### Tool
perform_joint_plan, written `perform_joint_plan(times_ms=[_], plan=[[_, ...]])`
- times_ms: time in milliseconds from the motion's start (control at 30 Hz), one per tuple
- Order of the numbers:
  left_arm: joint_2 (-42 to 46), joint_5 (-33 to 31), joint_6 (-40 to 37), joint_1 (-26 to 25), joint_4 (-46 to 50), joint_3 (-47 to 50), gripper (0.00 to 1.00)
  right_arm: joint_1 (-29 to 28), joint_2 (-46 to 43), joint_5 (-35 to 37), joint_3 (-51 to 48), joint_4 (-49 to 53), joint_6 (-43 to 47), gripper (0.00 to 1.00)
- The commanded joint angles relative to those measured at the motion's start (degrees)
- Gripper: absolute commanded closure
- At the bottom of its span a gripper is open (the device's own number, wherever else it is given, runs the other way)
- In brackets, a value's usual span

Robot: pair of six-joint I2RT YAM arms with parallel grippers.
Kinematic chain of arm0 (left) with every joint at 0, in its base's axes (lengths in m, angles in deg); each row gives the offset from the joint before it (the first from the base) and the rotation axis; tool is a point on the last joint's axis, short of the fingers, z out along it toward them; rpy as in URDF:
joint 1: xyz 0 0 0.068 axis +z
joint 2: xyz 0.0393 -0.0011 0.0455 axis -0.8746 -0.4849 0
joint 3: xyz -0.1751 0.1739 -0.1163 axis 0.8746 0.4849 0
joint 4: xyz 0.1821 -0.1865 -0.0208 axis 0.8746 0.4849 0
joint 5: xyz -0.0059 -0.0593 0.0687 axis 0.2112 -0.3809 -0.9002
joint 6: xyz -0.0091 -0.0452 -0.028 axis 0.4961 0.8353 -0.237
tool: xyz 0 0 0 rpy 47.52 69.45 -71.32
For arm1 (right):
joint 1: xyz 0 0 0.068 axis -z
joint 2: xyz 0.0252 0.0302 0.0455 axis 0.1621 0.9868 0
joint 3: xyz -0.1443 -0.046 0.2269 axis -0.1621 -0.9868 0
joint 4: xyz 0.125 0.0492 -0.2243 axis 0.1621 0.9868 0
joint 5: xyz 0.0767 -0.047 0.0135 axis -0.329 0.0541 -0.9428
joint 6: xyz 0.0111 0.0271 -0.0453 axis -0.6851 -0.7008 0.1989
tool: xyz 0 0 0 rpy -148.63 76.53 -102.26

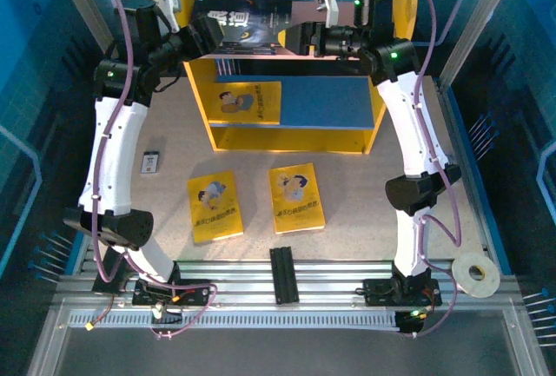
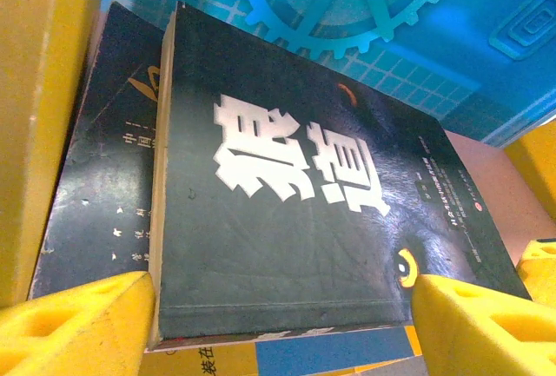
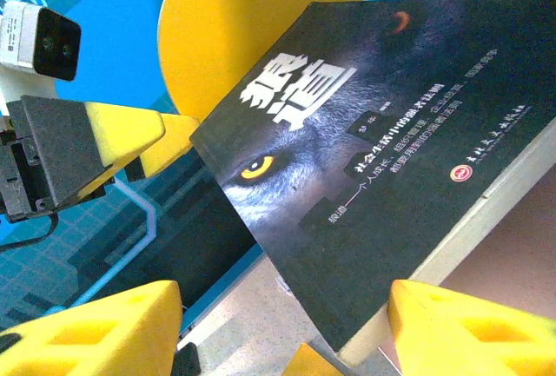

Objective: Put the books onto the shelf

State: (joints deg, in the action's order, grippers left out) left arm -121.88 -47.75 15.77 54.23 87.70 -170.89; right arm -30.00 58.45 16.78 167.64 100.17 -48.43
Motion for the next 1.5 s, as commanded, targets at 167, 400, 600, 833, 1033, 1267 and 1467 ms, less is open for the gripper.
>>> perform_joint_plan(times_ms=[167, 400, 600, 833, 1033, 1267, 1467], plan=[[-0.6, -0.5, -1.7, 1.5, 0.7, -3.0, 0.21, -1.7, 1.2, -2.4, 1.5, -2.1, -0.9, 0.35], [0.3, -0.4, -1.7, 1.8, 0.7, -2.9, 0.20, -1.7, 1.1, -2.8, 1.5, -2.5, -1.1, 0.34], [2.1, -1.8, -1.9, 1.8, 0.6, -1.7, 0.20, -1.8, 1.2, -3.1, 1.5, -2.9, -1.3, 0.35], [4.1, -4.6, -2.3, 1.8, 0.3, -0.4, 0.20, -1.7, 1.6, -2.7, 1.5, -3.5, -1.3, 0.34], [5.8, -6.3, -2.6, 1.9, 0.0, 1.2, 0.20, -1.3, 2.1, -2.4, 1.5, -4.5, -1.7, 0.34], [6.3, -6.4, -2.9, 1.8, 0.2, 1.3, 0.20, -0.7, 3.6, -3.4, 1.5, -7.4, -3.2, 0.33], [6.1, -6.4, -3.0, 1.9, 0.4, 1.4, 0.20, -0.5, 4.7, -4.8, 1.5, -9.5, -4.6, 0.33]])
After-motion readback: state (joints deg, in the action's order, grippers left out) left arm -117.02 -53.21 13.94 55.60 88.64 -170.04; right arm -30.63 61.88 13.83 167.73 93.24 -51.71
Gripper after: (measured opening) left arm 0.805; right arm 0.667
